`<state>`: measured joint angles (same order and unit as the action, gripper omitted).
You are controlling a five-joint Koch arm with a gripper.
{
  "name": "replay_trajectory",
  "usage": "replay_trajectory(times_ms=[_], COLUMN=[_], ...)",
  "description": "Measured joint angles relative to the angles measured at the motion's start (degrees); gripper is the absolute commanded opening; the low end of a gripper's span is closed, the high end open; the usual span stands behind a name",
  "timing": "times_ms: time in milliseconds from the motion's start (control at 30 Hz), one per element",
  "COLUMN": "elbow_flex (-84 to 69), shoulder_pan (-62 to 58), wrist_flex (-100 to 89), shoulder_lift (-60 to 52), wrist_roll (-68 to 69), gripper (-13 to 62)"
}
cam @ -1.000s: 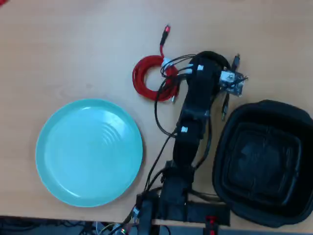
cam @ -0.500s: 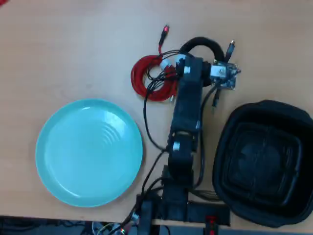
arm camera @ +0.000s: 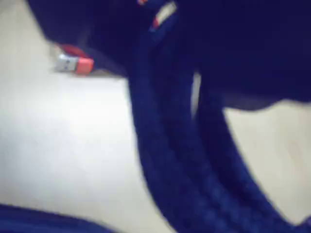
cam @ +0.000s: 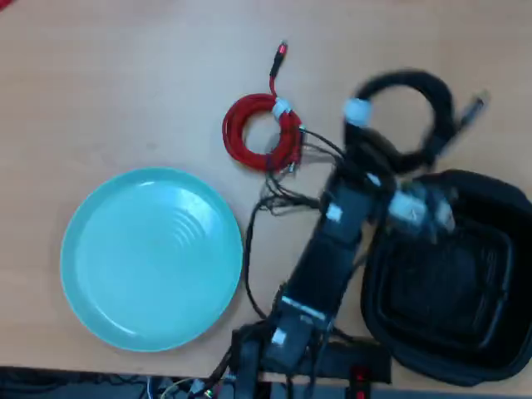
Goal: Put a black charging cable in a black bowl and put a red charging cable in a green bowl
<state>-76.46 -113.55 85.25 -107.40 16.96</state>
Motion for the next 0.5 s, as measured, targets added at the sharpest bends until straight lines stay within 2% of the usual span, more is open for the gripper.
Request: replay_trajectory(times_ms=[100,200,500], elbow_flex=[-7.12,-7.82,-11.95], shoulder_pan=[-9.58,-17.31,-33.66], wrist_flex=[0.09,0.00,0.00], shoulder_lift=[-2.55,-3.69,-4.22], wrist_roll=[0.00,0.00,-0.09], gripper=[-6.6,-6.5,-6.4])
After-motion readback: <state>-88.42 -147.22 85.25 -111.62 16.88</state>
